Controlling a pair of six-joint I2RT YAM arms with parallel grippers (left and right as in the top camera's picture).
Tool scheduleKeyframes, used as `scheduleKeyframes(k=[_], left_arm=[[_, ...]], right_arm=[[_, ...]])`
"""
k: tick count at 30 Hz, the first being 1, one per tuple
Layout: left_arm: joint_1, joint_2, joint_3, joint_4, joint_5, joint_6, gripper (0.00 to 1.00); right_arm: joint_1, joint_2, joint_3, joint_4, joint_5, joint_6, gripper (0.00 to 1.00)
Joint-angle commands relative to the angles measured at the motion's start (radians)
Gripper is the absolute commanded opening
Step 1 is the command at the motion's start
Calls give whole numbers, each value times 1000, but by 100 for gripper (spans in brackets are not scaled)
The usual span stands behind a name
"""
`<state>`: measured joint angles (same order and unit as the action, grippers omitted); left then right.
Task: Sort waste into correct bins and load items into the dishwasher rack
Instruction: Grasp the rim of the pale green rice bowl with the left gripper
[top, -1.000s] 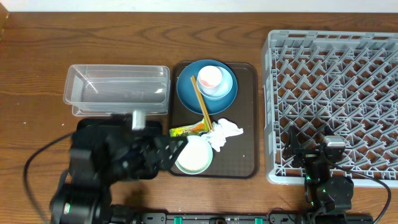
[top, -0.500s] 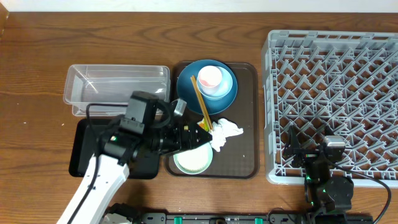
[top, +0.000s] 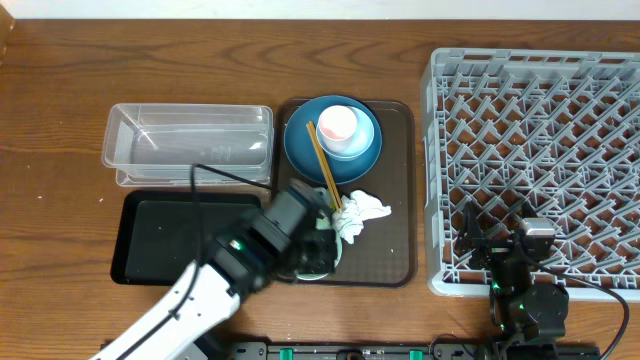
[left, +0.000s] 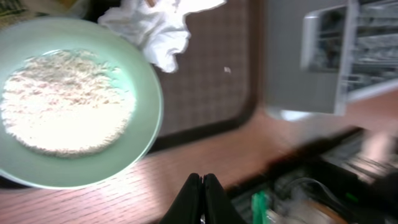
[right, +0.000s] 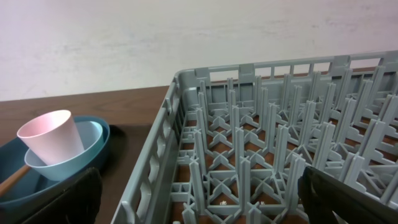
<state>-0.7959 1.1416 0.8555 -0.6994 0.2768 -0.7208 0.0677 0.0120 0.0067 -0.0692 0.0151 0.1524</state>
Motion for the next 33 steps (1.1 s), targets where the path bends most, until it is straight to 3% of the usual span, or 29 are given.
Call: scheduleKeyframes(k=[1,4,7,8,9,12,29,33], left_arm=[[-121,31,16,-2,-345,-110,6],[-198,73,16,10,-433,-128,8],[-239,131,16,43,-451,-127,17],[-245,156,16,55,-451,-127,30],[-249,178,16,62,-451,-127,34],[-248,249,16,74,-454,-127,37],[-248,451,16,119,-488,-119,36],[-248,452,16,119,-488,-119,20]], right_arm=[[10,-5,-2,-3,3,3,99],[10,-5,-2,-3,3,3,99],[10,-5,-2,-3,3,3,99],[10,-5,-2,-3,3,3,99],[10,-5,-2,-3,3,3,99],[10,-5,-2,-3,3,3,99],[10,-5,-2,-3,3,3,99],[10,-5,-2,-3,3,3,99]])
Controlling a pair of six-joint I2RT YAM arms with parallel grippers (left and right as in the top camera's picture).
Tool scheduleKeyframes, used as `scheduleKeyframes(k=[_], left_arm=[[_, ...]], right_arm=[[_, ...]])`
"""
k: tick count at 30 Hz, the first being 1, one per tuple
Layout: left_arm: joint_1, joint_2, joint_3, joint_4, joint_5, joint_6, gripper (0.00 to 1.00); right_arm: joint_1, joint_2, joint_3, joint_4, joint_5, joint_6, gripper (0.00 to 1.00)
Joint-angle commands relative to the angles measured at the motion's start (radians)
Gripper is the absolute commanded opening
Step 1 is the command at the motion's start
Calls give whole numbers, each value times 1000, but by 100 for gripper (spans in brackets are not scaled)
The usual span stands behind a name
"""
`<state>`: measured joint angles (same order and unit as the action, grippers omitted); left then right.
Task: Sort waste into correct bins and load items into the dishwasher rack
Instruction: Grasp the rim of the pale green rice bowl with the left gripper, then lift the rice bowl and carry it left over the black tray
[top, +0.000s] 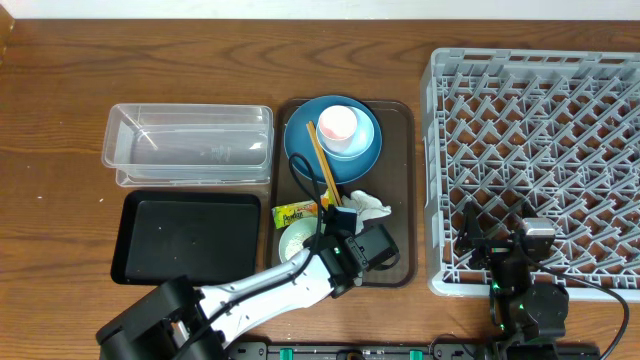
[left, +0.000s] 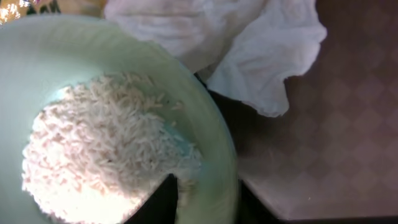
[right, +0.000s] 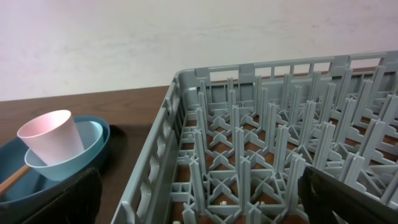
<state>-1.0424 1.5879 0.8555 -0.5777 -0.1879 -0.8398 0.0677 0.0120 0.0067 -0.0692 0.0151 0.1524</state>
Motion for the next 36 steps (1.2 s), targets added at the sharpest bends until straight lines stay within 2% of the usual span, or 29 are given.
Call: scheduleKeyframes(k=[1,2,8,17,20,30,36], left_arm=[[-2,6,16,-3,-24,0,19],[-2,6,16,-3,-24,0,15],[-2,0,17,-8,-24,0,6],[-2,-142,67,-127,-49,6,6],[-2,-222,69,-132,-51,66,6],[-2,-583,69,-286,-341,73,6],[3,-812,69,-379,-441,95,6]], right_arm=[[10,-5,-2,-3,3,3,99],[10,-5,-2,-3,3,3,99],[10,-5,-2,-3,3,3,99],[10,-5,-2,-3,3,3,99],[10,-5,-2,-3,3,3,99],[10,-5,-2,-3,3,3,99],[10,-5,-2,-3,3,3,99]])
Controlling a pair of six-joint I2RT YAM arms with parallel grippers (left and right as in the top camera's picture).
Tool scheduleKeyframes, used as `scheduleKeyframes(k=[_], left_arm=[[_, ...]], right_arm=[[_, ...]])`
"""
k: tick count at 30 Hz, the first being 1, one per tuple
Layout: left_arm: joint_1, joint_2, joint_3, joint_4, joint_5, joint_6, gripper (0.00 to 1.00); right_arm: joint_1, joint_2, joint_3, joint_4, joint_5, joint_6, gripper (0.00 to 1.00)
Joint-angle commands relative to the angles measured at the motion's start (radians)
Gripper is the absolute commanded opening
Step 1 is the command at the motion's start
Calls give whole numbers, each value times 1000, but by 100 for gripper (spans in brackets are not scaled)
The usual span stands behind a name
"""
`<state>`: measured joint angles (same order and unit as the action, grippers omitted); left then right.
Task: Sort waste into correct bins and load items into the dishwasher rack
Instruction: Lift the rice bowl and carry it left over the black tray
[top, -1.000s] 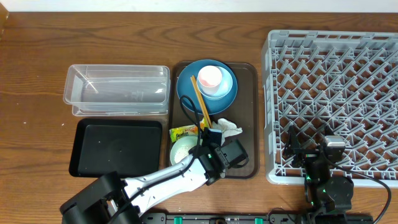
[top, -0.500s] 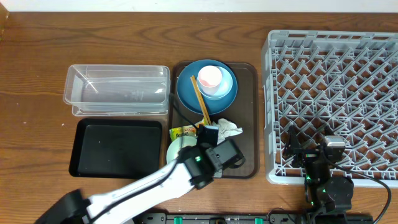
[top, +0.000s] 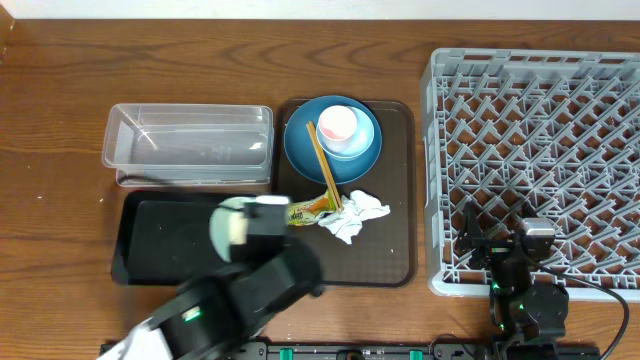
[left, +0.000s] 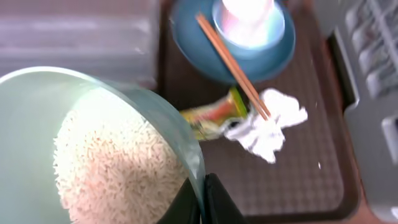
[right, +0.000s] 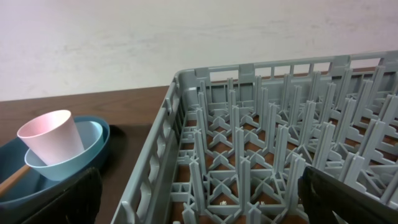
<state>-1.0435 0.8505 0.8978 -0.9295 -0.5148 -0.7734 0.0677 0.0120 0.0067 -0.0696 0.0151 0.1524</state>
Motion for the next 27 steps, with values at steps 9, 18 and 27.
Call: scheduleKeyframes(k=[9,18,27], left_arm=[[121,-362,27,-239,-90,36,6],[146,-434,26,-244,-61,38,6],[146,-434,22,-206,-74,74,6]], right_arm=[[10,-5,-2,-3,3,3,99],[10,-5,-2,-3,3,3,99],[10,-5,-2,-3,3,3,99]])
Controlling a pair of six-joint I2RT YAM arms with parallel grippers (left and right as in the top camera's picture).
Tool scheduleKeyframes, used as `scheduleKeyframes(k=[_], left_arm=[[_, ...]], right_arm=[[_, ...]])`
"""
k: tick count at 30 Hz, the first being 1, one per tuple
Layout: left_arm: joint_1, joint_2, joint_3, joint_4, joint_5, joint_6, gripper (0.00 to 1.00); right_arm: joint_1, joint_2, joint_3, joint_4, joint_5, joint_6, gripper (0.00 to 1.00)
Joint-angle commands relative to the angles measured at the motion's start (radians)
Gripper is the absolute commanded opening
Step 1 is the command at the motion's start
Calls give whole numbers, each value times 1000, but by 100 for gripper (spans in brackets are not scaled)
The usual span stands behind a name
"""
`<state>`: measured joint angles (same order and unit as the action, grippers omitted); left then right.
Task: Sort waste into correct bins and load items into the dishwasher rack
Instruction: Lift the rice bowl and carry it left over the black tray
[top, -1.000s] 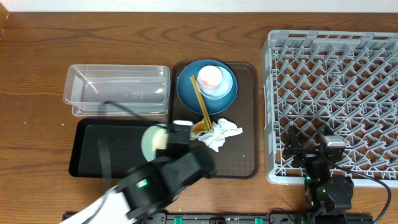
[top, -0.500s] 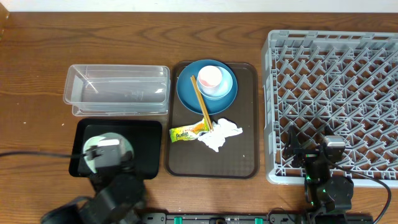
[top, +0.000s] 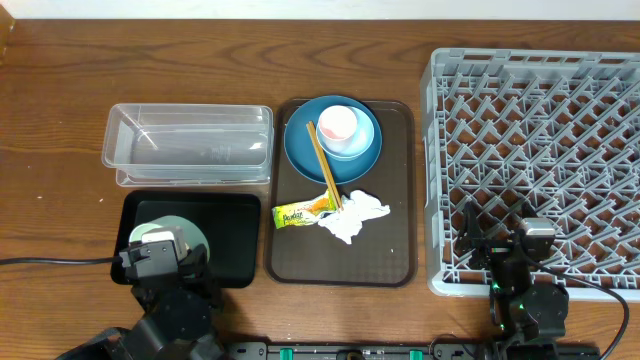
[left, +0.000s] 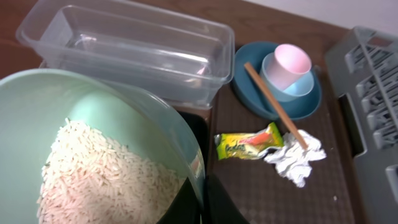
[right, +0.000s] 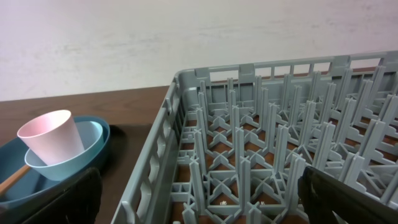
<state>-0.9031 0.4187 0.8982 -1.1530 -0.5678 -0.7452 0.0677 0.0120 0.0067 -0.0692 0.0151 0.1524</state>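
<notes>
A pale green bowl of rice (left: 93, 162) fills the left wrist view, with my left gripper (left: 204, 190) shut on its right rim. Overhead, the green bowl (top: 152, 231) hangs over the black tray (top: 230, 220), my left gripper (top: 176, 250) beside it. On the brown tray (top: 385, 250) lie a yellow-green wrapper (top: 300, 212), a crumpled napkin (top: 352, 215), chopsticks (top: 322, 165) and a blue plate (top: 305, 150) bearing a blue bowl with a pink cup (top: 337, 124). My right gripper (right: 199, 202) stands open at the near edge of the grey dishwasher rack (right: 261, 124).
A clear plastic bin (top: 190, 140) sits behind the black tray, also seen as the clear bin (left: 130, 50) beyond the bowl. The grey rack (top: 540, 150) fills the right side of the table. Bare wood lies to the far left.
My left gripper carried the rice bowl further left and toward the front; it now hangs over the left part of the black tray. The right arm is unchanged.
My left gripper was shut and empty beside the rice bowl on the brown tray. Then it was at the bowl's rim. Later it held the bowl lifted at the black tray's right end, and now holds it over the tray's left part.
</notes>
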Motion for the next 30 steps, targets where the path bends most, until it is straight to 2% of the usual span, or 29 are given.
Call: scheduleKeyframes(k=[1,10,21,30], left_arm=[[5,-2,18,30,-24,59,6],[5,55,-47,159,-27,125,6],[7,290,-74,303,-18,193,6],[113,439,-73,374,176,274,6]], right_arm=[[10,-5,-2,-3,3,3,99],[10,-5,-2,-3,3,3,99],[10,-5,-2,-3,3,3,99],[10,-5,-2,-3,3,3,99]])
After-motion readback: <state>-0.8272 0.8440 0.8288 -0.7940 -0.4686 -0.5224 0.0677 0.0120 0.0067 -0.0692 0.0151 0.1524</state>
